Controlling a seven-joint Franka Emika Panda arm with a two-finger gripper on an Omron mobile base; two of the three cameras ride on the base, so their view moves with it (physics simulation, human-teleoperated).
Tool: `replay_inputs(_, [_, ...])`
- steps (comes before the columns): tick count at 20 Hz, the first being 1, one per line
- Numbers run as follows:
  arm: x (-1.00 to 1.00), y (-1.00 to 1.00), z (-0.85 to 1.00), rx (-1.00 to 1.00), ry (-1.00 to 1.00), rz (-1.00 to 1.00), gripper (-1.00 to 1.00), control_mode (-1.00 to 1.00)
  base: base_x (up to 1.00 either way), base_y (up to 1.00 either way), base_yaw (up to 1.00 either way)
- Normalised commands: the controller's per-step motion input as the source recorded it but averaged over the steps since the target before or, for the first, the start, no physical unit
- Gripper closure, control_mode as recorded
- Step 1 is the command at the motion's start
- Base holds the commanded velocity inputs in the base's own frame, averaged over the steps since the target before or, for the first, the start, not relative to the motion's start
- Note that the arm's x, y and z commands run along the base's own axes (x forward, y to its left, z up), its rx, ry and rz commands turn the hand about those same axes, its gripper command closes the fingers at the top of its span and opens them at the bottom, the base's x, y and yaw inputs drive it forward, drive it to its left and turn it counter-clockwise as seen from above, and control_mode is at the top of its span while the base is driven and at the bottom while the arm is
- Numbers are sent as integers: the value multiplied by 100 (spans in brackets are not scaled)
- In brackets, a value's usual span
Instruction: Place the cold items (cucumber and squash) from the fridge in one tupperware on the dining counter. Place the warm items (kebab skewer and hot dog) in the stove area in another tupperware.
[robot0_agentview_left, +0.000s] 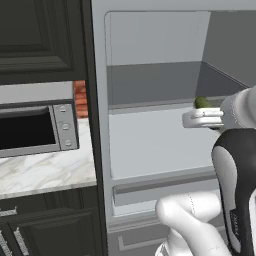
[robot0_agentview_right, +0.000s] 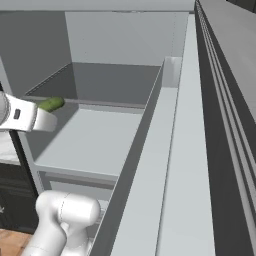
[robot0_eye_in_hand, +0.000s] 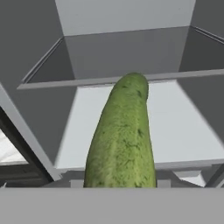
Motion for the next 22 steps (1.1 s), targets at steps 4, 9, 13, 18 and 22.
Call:
replay_inputs(4, [-35,1,0,0,1,0,100,-100,0,0,0])
replay_inputs(9, [-5,5,-1,1,5,0,100,-100,0,0,0])
replay_inputs(13, [-35,0,-2,5,0,0,100,-100,0,0,0])
replay_inputs(18, [-47,2,-1,3,0,0,100,-100,0,0,0])
replay_inputs(22, [0,0,0,0,0,0,100,100,-53,23,-2])
